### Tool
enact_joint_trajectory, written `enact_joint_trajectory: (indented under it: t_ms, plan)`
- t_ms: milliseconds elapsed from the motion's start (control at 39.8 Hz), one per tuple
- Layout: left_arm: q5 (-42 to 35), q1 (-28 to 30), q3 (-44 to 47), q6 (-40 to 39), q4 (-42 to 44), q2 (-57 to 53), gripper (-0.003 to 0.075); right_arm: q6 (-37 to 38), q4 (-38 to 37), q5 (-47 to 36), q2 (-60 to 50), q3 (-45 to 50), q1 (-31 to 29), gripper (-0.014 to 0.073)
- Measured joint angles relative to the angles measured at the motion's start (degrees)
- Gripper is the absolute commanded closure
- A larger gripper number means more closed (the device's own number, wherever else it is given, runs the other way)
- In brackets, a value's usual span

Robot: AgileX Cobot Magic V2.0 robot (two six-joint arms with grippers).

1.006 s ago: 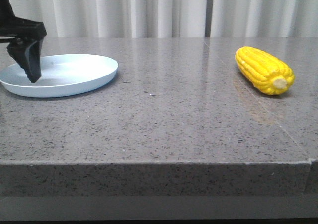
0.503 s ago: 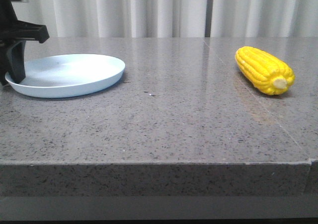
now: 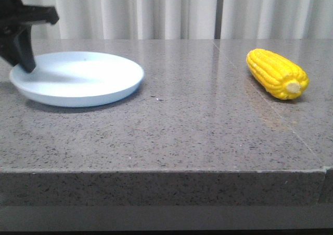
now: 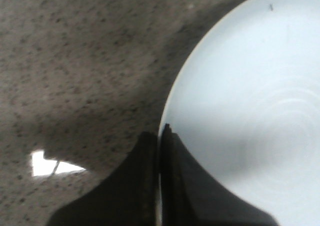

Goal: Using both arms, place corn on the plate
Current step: 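Push the plate with the left gripper toward the corn cob, then withdraw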

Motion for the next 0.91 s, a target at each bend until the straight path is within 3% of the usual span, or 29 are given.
enact_joint_trajectory:
  t_ms: [176, 402, 603, 905]
  plan:
    - [-0.8, -3.2, -2.5, 2.4, -6.7, -0.1, 0.0741, 0.0, 0.0, 0.0, 0.0, 0.0, 0.0, -0.0054]
    - [-1.9, -8.3, -3.0, 2.4, -7.8, 2.8, 0.0741, 0.0, 0.0, 0.0, 0.0, 0.0, 0.0, -0.0054]
    - [-2.5, -9.3, -3.0, 2.4, -8.0, 5.0, 0.0735, 0.0, 0.0, 0.0, 0.0, 0.0, 0.0, -0.0054]
    - [-2.7, -9.3, -3.0, 2.4, -7.9, 5.0, 0.0535, 0.0, 0.0, 0.0, 0.0, 0.0, 0.0, -0.0054]
